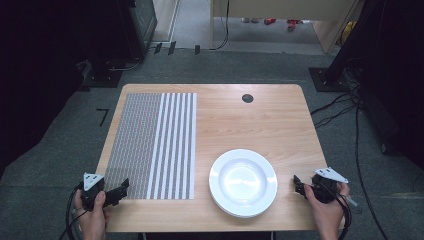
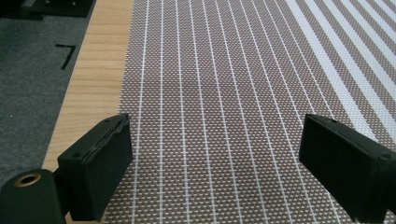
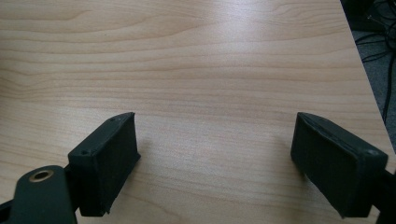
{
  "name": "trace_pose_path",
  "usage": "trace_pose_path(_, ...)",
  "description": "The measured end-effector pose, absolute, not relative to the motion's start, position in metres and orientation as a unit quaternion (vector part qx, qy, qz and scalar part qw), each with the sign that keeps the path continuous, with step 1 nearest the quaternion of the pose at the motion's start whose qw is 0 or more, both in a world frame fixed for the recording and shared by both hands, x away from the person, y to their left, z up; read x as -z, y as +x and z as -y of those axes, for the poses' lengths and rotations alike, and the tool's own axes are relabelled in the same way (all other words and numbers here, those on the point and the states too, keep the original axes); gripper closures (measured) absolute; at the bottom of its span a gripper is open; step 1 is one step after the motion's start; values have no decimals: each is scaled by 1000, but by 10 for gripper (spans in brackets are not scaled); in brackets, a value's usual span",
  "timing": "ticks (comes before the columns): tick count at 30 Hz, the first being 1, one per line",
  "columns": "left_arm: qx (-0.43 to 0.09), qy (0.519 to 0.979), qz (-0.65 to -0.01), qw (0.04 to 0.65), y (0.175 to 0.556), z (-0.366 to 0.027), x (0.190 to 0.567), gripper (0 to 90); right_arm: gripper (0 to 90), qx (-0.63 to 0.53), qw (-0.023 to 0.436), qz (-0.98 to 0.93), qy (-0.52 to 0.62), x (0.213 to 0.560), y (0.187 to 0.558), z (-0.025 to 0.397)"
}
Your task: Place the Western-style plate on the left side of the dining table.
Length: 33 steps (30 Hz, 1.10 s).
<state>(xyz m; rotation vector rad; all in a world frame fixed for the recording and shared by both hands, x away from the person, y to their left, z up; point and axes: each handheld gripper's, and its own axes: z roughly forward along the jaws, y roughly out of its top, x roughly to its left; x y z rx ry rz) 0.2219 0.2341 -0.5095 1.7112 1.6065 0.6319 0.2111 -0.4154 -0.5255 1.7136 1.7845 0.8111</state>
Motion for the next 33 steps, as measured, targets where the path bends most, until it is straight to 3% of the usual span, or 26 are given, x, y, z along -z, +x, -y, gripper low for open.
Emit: trace_pose_path(33,-211,681,-593,375,237,-164,482,97,36,-287,263,-656,646,527,217,416)
